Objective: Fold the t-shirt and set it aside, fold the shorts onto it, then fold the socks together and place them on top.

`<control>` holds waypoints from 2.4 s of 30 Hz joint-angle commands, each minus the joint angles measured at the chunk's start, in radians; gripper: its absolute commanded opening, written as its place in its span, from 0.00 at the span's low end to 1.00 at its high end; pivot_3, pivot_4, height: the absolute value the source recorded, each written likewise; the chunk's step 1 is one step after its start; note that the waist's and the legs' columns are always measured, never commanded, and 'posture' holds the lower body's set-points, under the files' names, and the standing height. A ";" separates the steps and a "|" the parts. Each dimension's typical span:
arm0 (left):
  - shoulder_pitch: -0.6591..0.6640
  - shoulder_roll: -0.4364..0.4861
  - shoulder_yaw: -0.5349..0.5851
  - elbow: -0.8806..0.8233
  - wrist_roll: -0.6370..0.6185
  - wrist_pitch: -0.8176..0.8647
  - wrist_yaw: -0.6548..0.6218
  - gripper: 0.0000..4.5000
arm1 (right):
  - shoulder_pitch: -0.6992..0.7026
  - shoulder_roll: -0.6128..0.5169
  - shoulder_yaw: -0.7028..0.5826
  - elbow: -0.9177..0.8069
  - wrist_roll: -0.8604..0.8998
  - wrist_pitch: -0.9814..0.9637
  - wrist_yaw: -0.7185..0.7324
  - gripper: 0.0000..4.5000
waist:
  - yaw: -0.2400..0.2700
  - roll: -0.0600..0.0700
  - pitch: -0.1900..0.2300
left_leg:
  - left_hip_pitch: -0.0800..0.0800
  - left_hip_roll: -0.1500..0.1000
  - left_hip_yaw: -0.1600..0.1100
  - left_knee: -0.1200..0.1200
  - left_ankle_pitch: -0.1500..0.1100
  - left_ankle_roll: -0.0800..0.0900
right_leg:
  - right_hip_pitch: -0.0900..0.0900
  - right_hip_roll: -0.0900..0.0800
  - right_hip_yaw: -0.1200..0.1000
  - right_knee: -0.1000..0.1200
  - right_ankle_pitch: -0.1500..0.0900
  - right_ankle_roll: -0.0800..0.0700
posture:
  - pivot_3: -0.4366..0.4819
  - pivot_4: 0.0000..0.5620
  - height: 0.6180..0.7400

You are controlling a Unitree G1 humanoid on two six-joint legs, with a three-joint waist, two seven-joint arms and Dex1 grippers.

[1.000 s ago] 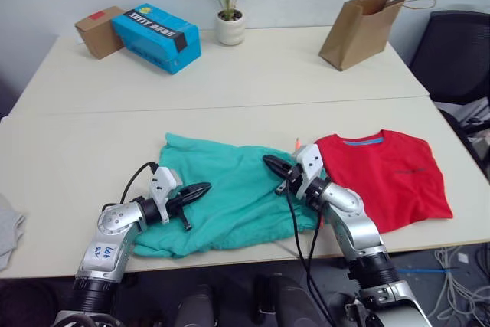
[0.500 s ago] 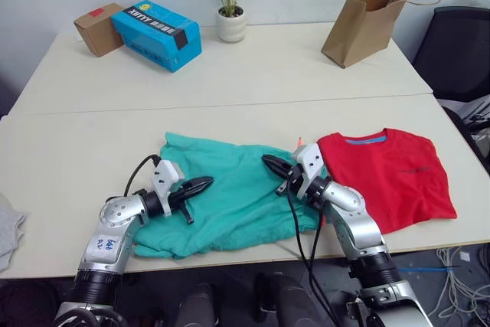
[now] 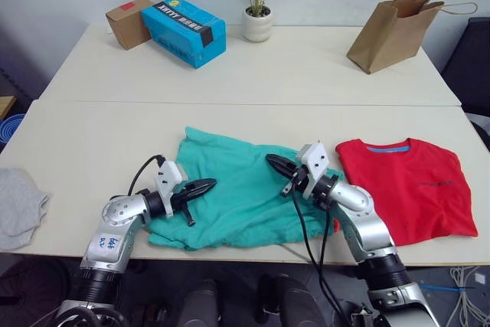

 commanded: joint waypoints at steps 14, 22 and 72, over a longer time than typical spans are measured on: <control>0.007 -0.021 -0.013 0.056 0.092 0.071 0.116 0.01 | 0.139 -0.098 -0.105 0.100 -0.062 -0.186 -0.052 0.00 | 0.014 -0.001 -0.001 | 0.006 0.000 0.013 0.000 -0.006 0.005 | 0.001 0.001 0.013 -0.001 0.001 0.001 | 0.48 0.27 1.00; 0.118 -0.025 0.080 -0.021 0.018 0.012 0.115 0.01 | 0.217 -0.167 -0.210 -0.126 0.157 -0.039 0.019 0.00 | -0.002 0.000 -0.001 | 0.008 0.003 0.020 -0.001 -0.009 0.006 | 0.000 0.002 0.018 -0.005 0.002 0.003 | 0.48 0.27 1.00; -0.076 -0.075 -0.070 0.168 0.035 -0.157 -0.158 0.00 | 0.469 -0.148 -0.190 -0.516 1.135 0.606 -0.932 0.54 | 0.008 -0.007 -0.003 | 0.002 0.006 0.026 0.003 -0.013 0.013 | -0.002 0.008 0.026 -0.016 0.005 0.017 | 0.48 0.27 1.00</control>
